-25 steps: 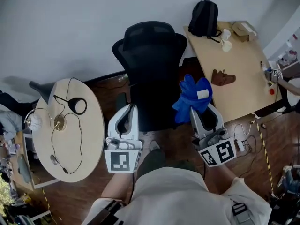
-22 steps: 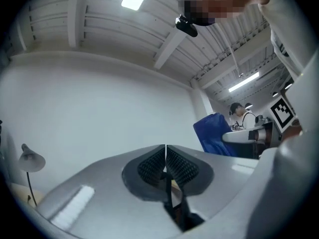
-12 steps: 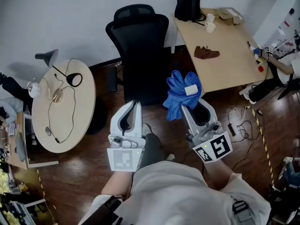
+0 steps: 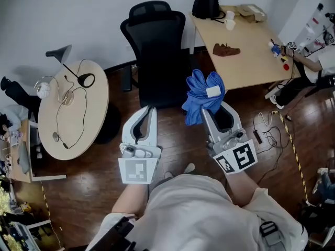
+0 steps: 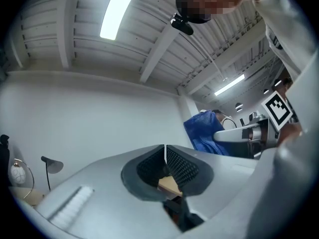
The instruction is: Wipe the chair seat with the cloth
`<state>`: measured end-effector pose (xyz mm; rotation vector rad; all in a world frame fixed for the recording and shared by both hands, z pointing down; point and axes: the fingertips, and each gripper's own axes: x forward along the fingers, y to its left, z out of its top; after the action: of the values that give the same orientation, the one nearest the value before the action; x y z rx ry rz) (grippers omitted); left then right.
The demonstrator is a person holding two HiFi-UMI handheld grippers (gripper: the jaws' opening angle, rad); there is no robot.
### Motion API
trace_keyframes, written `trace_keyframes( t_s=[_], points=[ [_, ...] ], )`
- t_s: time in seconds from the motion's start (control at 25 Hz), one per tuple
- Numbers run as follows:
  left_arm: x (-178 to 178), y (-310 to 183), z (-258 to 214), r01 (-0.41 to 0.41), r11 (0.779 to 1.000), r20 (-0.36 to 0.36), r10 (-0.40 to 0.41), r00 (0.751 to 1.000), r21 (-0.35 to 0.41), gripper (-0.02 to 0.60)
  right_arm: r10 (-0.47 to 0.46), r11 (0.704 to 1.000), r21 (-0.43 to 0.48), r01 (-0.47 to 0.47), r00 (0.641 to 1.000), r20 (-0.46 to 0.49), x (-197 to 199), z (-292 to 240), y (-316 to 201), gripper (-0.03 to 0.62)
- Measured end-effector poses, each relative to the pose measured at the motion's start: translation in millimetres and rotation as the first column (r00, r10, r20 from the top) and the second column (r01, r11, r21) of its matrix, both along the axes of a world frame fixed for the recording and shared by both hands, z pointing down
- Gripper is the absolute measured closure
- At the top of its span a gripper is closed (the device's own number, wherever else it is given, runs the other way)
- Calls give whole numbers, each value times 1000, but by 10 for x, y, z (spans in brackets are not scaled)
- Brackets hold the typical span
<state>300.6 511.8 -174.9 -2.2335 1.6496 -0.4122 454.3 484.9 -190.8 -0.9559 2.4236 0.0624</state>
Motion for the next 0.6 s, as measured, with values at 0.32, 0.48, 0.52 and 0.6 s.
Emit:
trace_keyframes(
  t_s=[0.32,0.48,0.52,0.6],
  points=[
    [-199,274,-61,19,1000,-4,-19,1000,-2,517,16,1000,-7,-16,1000,2,-160,-112,216,482],
    [-161,258,-92,6,1000,-12,-7,1000,-10,514,22,999,-25,-22,1000,-1,-153,-96,201,482],
    [-189,321,-65,1,1000,-15,-1,1000,-10,512,21,999,-26,-21,1000,0,-198,-69,261,482],
    [-214,429,-19,-4,1000,-28,3,1000,-21,511,26,1000,-12,-26,1000,-4,-251,-72,371,482]
  ],
)
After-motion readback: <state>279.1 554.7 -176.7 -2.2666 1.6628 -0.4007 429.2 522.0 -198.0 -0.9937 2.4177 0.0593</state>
